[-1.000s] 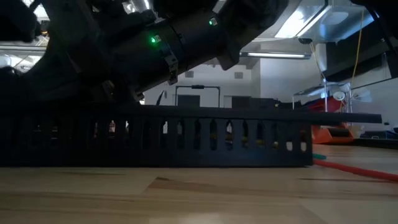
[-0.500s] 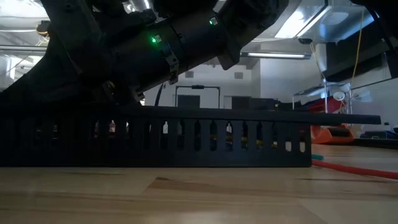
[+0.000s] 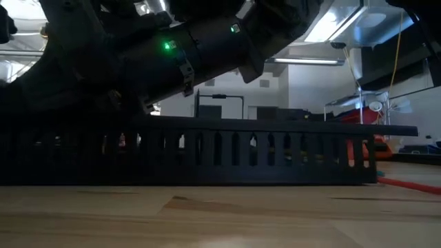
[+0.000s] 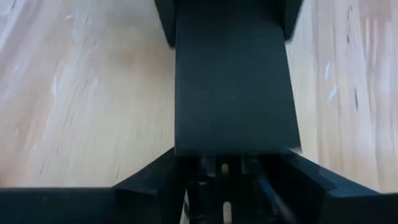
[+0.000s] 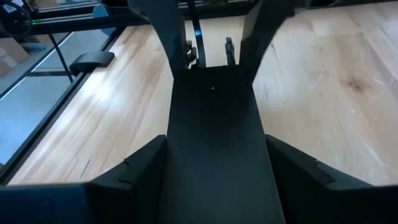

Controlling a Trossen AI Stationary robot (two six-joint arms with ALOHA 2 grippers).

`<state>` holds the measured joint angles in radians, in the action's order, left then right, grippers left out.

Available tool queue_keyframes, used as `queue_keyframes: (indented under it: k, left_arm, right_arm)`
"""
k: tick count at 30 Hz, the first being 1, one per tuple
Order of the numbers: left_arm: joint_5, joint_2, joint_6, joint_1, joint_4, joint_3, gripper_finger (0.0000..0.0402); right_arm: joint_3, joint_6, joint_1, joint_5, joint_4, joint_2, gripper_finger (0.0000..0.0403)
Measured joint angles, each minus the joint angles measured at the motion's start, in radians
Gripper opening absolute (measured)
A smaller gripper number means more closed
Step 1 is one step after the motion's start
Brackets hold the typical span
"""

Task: Ziptie cables
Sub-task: Close the black cable duct lid

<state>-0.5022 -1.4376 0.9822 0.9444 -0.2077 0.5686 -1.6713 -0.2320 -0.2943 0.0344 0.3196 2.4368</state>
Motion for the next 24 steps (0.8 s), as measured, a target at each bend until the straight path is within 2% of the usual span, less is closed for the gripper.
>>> queue_keyframes:
  k: [6, 13, 16, 20, 24]
  left_arm:
    - [0.051, 0.001, -0.051, -0.051, 0.018, 0.000, 0.0198]
    - [0.097, 0.005, -0.075, -0.058, 0.027, 0.000, 0.0254]
    - [0.143, 0.026, -0.065, -0.061, -0.074, 0.043, 0.0269]
    - [0.127, 0.071, -0.025, -0.013, -0.245, 0.123, 0.0273]
    - [0.126, 0.088, 0.032, 0.044, -0.307, 0.140, 0.0274]
  right_arm:
    - [-0.047, -0.008, -0.001, -0.001, -0.042, 0.025, 0.0227]
    - [-0.054, -0.001, -0.002, -0.014, -0.060, 0.026, 0.0227]
    - [-0.058, -0.010, 0.000, -0.017, -0.072, 0.027, 0.0227]
    - [-0.060, -0.002, 0.001, -0.028, -0.077, 0.027, 0.0227]
    - [-0.059, -0.004, 0.001, -0.022, -0.081, 0.027, 0.0227]
